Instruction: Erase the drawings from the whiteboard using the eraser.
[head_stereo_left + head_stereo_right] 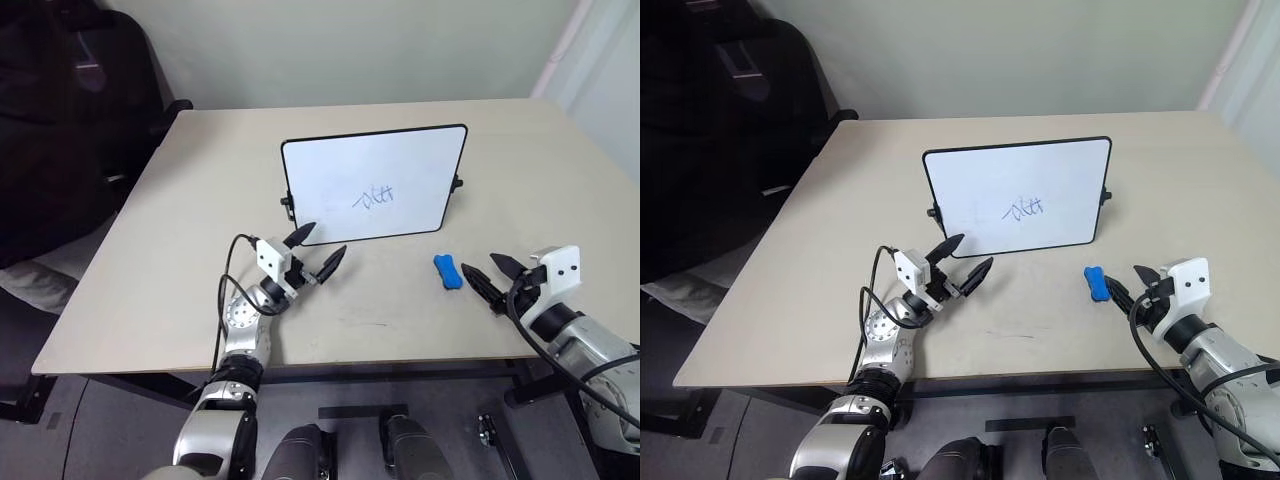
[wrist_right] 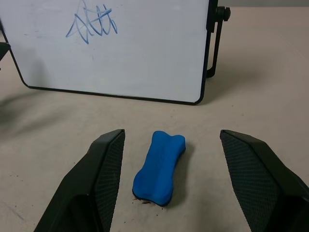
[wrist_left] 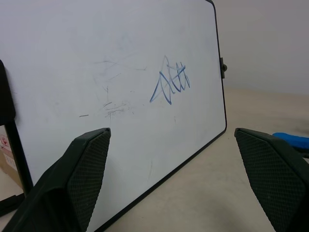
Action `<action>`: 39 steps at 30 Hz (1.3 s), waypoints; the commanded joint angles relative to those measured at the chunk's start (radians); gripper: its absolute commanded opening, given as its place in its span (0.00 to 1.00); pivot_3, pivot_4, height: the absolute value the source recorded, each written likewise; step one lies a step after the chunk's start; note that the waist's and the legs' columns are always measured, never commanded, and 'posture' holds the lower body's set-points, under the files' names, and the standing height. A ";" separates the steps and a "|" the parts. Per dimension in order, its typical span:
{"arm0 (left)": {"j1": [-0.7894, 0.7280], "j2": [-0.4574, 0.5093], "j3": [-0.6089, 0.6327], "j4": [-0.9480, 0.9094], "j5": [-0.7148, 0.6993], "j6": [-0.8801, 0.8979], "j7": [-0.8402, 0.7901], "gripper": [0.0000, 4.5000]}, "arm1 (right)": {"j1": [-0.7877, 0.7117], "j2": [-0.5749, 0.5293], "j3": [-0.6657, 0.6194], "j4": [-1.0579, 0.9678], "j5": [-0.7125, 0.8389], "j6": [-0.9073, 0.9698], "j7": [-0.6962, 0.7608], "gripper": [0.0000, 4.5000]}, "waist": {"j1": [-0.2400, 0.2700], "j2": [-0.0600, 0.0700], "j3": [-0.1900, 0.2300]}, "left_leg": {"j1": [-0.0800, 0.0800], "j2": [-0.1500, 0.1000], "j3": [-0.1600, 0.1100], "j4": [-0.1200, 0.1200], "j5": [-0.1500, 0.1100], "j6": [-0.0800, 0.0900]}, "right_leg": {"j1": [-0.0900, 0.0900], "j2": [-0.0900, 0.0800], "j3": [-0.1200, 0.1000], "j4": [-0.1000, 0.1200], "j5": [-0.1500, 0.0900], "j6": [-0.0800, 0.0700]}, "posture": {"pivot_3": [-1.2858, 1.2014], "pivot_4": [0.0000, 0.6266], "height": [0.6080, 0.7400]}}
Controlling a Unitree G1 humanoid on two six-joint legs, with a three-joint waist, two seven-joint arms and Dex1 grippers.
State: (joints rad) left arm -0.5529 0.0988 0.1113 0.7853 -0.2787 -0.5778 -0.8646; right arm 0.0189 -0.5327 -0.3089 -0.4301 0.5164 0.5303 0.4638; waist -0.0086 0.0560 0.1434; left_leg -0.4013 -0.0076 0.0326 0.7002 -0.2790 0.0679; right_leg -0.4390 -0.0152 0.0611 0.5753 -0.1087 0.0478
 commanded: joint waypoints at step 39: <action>0.073 0.018 0.017 -0.056 -0.035 0.028 0.008 1.00 | -0.191 -0.055 0.149 -0.001 0.033 0.431 -0.057 0.74 | -0.013 0.003 -0.002 | 0.001 0.001 0.000 0.000 0.000 0.002 | 0.000 0.002 0.000 0.001 -0.001 0.001 | 0.52 0.24 0.90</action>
State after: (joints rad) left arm -0.5111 0.1103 0.1168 0.7267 -0.2988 -0.5445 -0.8512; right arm -0.1538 -0.5899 -0.1676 -0.4057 0.5374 0.9476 0.4181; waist -0.0219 0.0589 0.1416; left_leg -0.4000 -0.0067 0.0326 0.6999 -0.2793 0.0697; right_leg -0.4395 -0.0136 0.0608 0.5764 -0.1099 0.0488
